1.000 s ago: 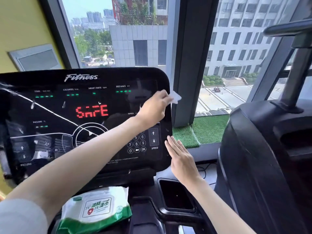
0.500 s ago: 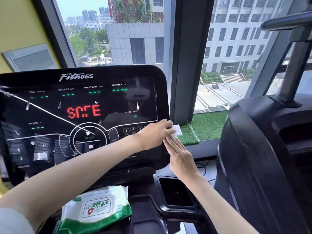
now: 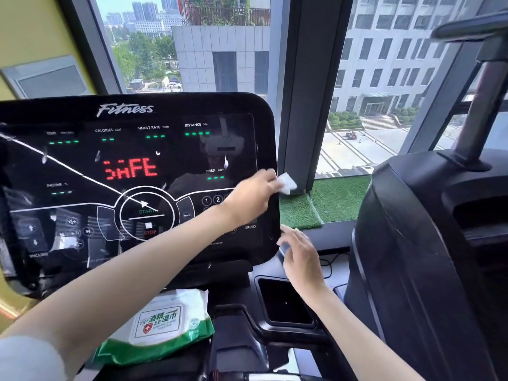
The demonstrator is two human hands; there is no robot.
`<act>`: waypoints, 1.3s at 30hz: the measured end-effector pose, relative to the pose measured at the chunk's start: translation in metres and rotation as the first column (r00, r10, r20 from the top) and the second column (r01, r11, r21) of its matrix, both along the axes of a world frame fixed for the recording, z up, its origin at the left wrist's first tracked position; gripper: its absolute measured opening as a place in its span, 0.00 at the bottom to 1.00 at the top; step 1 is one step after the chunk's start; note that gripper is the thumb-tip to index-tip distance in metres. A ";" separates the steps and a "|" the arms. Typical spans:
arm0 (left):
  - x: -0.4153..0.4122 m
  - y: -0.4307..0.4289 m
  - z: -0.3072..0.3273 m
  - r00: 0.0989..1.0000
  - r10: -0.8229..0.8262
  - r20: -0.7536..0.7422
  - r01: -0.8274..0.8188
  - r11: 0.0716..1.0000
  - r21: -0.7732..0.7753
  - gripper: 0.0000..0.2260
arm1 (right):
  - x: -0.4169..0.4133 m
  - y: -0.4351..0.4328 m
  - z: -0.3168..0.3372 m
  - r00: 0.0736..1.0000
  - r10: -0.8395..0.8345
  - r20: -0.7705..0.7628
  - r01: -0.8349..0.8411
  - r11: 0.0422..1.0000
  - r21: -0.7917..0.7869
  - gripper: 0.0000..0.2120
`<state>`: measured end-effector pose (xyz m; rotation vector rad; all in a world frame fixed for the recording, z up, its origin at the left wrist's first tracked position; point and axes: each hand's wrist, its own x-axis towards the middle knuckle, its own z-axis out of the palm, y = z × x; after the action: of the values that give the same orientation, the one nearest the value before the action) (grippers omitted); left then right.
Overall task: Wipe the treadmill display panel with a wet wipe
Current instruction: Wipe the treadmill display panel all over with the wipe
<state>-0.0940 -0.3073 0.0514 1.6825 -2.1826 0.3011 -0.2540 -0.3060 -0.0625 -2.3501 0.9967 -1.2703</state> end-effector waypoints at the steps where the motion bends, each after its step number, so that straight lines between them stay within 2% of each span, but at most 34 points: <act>1: 0.001 -0.005 0.005 0.998 0.047 -0.044 -0.050 0.997 -0.059 0.17 | 0.003 0.001 0.005 0.993 -0.004 0.122 -0.019 0.982 0.190 0.18; 3: -0.002 -0.005 0.004 0.993 0.079 -0.083 -0.089 0.989 -0.120 0.17 | 0.008 -0.003 0.014 0.911 -0.109 0.397 -0.146 0.817 0.558 0.20; 4: -0.004 0.000 -0.004 0.996 0.073 -0.051 -0.078 0.992 -0.102 0.18 | 0.008 -0.006 0.017 0.837 -0.182 0.515 -0.247 0.716 0.653 0.18; 6: -0.010 0.021 -0.030 0.997 -0.004 0.077 0.002 1.000 0.027 0.20 | 0.003 -0.012 0.024 0.715 -0.294 0.634 -0.417 0.549 0.725 0.09; 8: -0.015 0.042 -0.052 0.971 -0.128 0.203 0.097 0.983 0.154 0.20 | -0.004 -0.013 0.027 0.660 -0.340 0.670 -0.517 0.441 0.734 0.08; 10: -0.016 0.042 -0.054 0.966 -0.128 0.226 0.086 0.979 0.184 0.19 | -0.007 -0.014 0.028 0.638 -0.329 0.696 -0.576 0.397 0.715 0.10; 15: -0.021 0.020 -0.034 0.995 0.098 0.009 -0.098 0.995 0.032 0.21 | -0.006 -0.017 0.026 0.679 -0.281 0.678 -0.565 0.389 0.727 0.13; 17: -0.020 0.030 -0.049 0.997 0.038 0.072 -0.047 0.992 0.119 0.20 | -0.008 -0.018 0.024 0.682 -0.269 0.680 -0.564 0.399 0.723 0.13; 20: -0.021 0.052 -0.069 0.950 -0.192 0.247 0.107 0.941 0.322 0.15 | -0.009 -0.019 0.020 0.695 -0.244 0.676 -0.550 0.424 0.719 0.13; 22: -0.021 0.044 -0.062 0.962 -0.149 0.228 0.077 0.953 0.294 0.15 | -0.008 -0.019 0.018 0.729 -0.207 0.652 -0.514 0.464 0.721 0.12; 24: -0.022 0.031 -0.051 0.990 -0.005 0.138 -0.022 0.981 0.193 0.17 | -0.006 -0.018 0.017 0.759 -0.169 0.629 -0.491 0.487 0.722 0.12; 26: -0.023 0.031 -0.051 0.992 0.000 0.129 -0.020 0.988 0.155 0.17 | -0.004 -0.018 0.017 0.778 -0.148 0.610 -0.471 0.504 0.724 0.11; 28: -0.025 0.043 -0.062 0.958 -0.124 0.260 0.049 0.960 0.276 0.15 | -0.004 -0.020 0.016 0.794 -0.137 0.592 -0.450 0.523 0.724 0.11; 30: -0.026 0.056 -0.069 0.925 -0.198 0.323 0.045 0.904 0.425 0.15 | -0.004 -0.020 0.015 0.799 -0.128 0.587 -0.443 0.533 0.721 0.10; 35: -0.022 0.045 -0.058 0.965 -0.068 0.252 -0.008 0.957 0.289 0.16 | 0.000 -0.018 0.017 0.827 -0.131 0.547 -0.389 0.569 0.724 0.10; 39: -0.020 0.058 -0.065 0.891 -0.231 0.391 -0.005 0.856 0.518 0.16 | -0.002 -0.018 0.019 0.850 -0.109 0.515 -0.372 0.567 0.735 0.12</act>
<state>-0.1145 -0.2490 -0.0134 1.8696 -2.8961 0.0729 -0.2560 -0.3238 -0.0436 -1.2281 0.9041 -0.9580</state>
